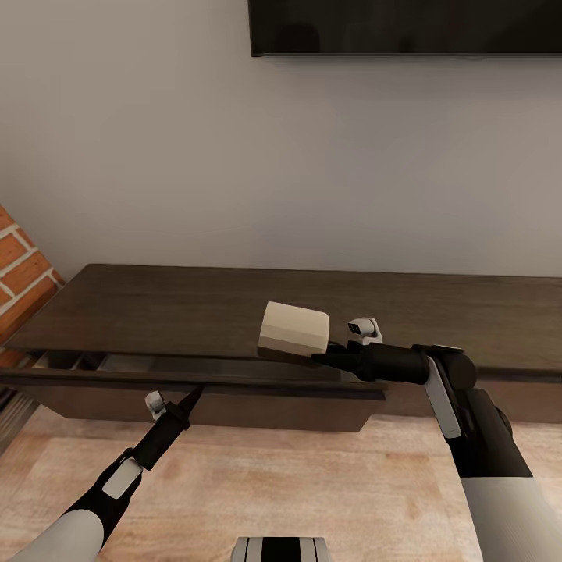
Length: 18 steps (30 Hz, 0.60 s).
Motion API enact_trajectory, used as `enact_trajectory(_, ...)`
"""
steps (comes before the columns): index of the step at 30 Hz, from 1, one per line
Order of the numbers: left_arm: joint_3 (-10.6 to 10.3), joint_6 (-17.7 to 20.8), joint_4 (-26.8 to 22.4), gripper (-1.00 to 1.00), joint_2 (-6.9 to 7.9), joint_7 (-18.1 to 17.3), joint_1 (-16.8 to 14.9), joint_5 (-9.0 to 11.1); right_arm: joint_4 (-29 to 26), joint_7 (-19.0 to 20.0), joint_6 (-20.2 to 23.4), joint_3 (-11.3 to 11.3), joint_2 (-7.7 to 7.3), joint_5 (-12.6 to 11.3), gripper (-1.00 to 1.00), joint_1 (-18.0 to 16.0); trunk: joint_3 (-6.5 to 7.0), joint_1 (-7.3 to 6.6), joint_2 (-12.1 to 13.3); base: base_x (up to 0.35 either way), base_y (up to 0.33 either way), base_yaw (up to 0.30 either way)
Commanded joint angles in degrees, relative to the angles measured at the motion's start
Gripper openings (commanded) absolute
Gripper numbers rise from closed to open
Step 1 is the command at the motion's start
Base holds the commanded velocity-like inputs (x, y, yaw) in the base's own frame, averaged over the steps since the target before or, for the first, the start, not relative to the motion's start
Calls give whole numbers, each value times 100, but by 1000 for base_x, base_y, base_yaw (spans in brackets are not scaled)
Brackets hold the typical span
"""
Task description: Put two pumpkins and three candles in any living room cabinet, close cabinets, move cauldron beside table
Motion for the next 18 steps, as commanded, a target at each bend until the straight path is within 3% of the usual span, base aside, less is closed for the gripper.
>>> enact_trajectory(1, -37, 30, 148, -100, 1, -1, 0, -21, 0, 0, 38, 5, -3, -24, -100, -3, -5, -1, -1, -69, 0, 0)
enact_trajectory(11, -39, 30, 148, -100, 1, -15, 0, -21, 0, 0, 38, 5, -1, -25, -100, -3, -5, -1, -1, -165, 0, 0)
enact_trajectory(18, -33, 27, 151, -100, 0, -21, 0, -21, 0, 0, 38, 5, 1, -28, -100, -3, -5, -1, -1, -26, 0, 0)
